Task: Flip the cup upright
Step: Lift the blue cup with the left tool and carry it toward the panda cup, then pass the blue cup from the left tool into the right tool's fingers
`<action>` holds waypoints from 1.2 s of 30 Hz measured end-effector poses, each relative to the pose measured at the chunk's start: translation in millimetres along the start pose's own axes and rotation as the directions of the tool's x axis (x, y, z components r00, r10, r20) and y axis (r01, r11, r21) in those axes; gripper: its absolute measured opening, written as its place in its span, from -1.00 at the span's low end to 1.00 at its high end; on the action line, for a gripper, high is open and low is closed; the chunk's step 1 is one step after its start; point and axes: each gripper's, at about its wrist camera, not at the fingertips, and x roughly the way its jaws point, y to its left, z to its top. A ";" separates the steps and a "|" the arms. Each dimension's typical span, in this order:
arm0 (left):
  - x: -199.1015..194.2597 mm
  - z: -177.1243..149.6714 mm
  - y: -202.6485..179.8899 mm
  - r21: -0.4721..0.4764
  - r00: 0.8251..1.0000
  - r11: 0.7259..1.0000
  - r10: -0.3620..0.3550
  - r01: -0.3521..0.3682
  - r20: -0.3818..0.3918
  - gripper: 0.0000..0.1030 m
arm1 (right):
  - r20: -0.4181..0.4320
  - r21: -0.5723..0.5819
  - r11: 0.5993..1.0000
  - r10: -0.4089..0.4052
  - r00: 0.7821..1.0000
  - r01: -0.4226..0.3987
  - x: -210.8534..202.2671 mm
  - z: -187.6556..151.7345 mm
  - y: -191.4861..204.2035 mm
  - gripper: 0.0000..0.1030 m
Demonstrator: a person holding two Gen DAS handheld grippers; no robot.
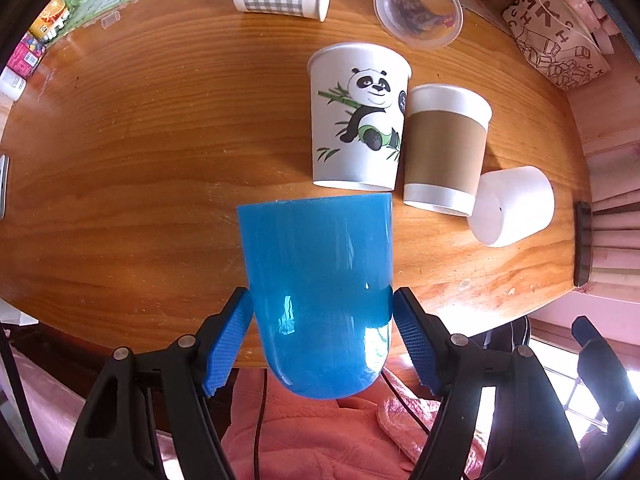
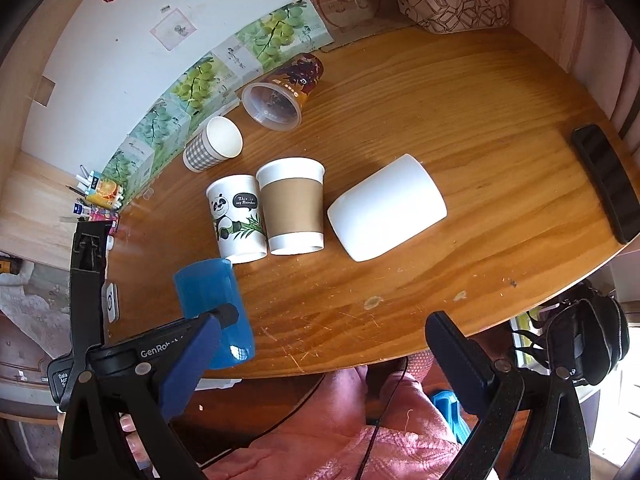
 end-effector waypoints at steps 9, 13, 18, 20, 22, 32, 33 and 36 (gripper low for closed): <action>8.1 -3.9 0.2 -0.022 1.000 1.000 0.002 -0.002 -0.012 0.47 | -0.046 -0.043 0.999 0.007 0.999 -0.009 8.1 7.3 -9.5 0.99; 10.9 -2.0 5.9 -0.051 0.999 0.999 -0.016 0.015 -0.029 0.47 | -0.053 -0.050 0.999 0.002 0.999 -0.005 9.2 9.8 -12.2 0.99; 12.2 -1.7 15.5 -0.087 0.993 0.991 -0.106 0.101 -0.057 0.47 | -0.059 -0.047 0.999 0.004 0.998 -0.006 10.3 11.4 -13.2 0.99; 10.4 -1.9 17.9 -0.088 0.992 0.990 -0.115 0.110 -0.053 0.47 | -0.067 -0.047 0.999 0.005 0.998 -0.008 11.6 11.9 -13.4 0.99; 8.1 -2.1 19.0 -0.079 0.993 0.991 -0.111 0.107 -0.047 0.48 | -0.073 -0.045 0.999 0.009 0.997 -0.013 13.6 11.0 -12.3 0.99; -15.9 5.9 19.0 -0.012 0.985 0.985 -0.173 0.173 0.006 0.70 | -0.134 -0.047 0.997 0.047 0.990 -0.054 32.2 -0.8 2.6 0.99; -18.1 6.5 20.2 -0.008 0.985 0.985 -0.169 0.170 0.012 0.69 | -0.141 -0.047 0.997 0.051 0.989 -0.058 34.0 -1.8 4.8 0.99; -25.9 7.7 27.2 0.009 0.985 0.985 -0.172 0.172 0.026 0.69 | -0.158 -0.051 0.996 0.061 0.986 -0.070 39.9 -4.9 13.7 0.99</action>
